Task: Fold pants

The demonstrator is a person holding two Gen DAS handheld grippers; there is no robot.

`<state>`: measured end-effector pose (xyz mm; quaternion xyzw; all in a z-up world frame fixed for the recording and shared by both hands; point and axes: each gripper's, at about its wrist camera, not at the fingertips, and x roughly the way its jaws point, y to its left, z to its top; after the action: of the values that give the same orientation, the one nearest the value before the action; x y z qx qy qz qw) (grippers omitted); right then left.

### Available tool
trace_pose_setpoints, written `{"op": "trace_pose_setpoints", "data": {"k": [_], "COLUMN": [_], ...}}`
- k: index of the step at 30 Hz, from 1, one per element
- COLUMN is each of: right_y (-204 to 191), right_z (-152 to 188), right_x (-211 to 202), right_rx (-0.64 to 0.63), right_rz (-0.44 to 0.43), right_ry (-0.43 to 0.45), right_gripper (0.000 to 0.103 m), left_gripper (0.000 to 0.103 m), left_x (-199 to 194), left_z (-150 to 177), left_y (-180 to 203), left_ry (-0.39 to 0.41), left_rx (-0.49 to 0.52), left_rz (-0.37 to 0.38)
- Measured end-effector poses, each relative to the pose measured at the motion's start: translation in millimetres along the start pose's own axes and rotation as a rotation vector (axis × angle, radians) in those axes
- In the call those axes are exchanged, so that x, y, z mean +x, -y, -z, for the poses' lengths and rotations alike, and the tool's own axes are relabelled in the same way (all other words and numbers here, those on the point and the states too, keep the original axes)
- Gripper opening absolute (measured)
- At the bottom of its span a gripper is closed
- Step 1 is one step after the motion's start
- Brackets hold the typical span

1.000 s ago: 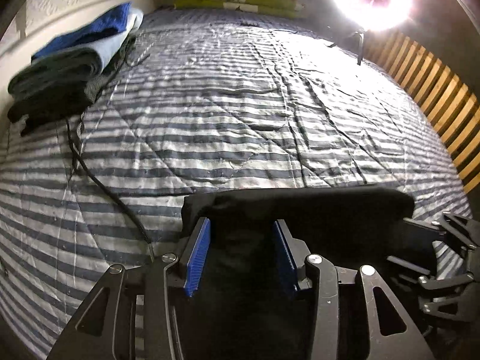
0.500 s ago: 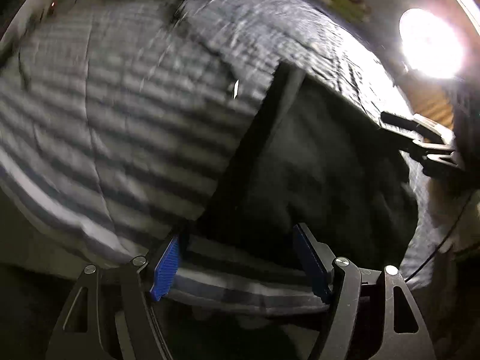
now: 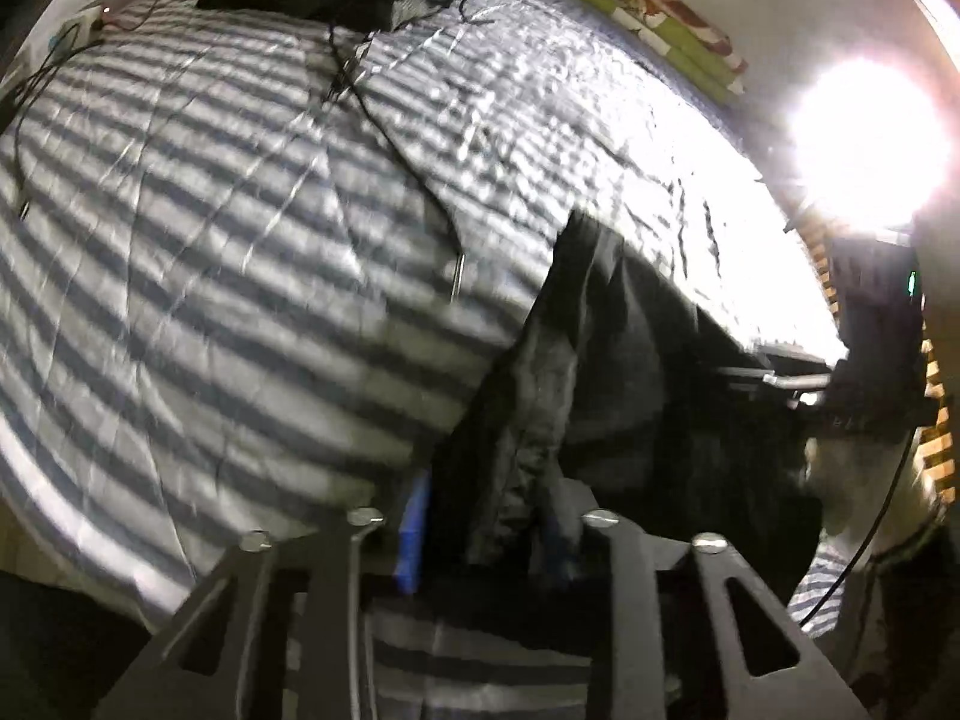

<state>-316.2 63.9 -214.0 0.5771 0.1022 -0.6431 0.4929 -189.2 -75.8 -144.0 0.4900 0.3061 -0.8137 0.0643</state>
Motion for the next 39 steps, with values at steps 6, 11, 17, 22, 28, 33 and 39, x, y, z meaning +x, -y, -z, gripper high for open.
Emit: {"op": "trace_pose_setpoints", "data": {"k": [6, 11, 17, 22, 28, 33, 39], "right_y": [-11, -16, -40, -29, -12, -6, -9], "right_z": [26, 24, 2, -2, 9, 20, 28], "right_x": [-14, -21, -7, -23, -16, 7, 19], "right_rx": [0.162, 0.324, 0.32, 0.231, 0.169, 0.197, 0.297], "right_rz": [0.021, 0.031, 0.147, 0.161, 0.05, -0.083, -0.177], "right_ry": [0.115, 0.215, 0.255, 0.222, 0.126, 0.104, 0.166], "right_gripper": [0.012, 0.01, 0.015, 0.045, 0.054, 0.057, 0.021], "left_gripper": [0.009, 0.008, 0.015, 0.078, 0.078, 0.075, 0.025], "left_x": [-7, -9, 20, -11, -5, 7, 5], "left_z": [-49, -92, -149, -122, -42, -20, -27], "left_y": [7, 19, 8, -14, -33, -20, -19], "left_ry": [0.044, 0.063, -0.052, 0.043, -0.049, -0.021, -0.028], "left_rx": [0.051, 0.176, 0.204, 0.115, -0.022, -0.038, -0.068], "left_rz": [0.024, -0.031, -0.068, -0.064, 0.034, 0.065, 0.055]}}
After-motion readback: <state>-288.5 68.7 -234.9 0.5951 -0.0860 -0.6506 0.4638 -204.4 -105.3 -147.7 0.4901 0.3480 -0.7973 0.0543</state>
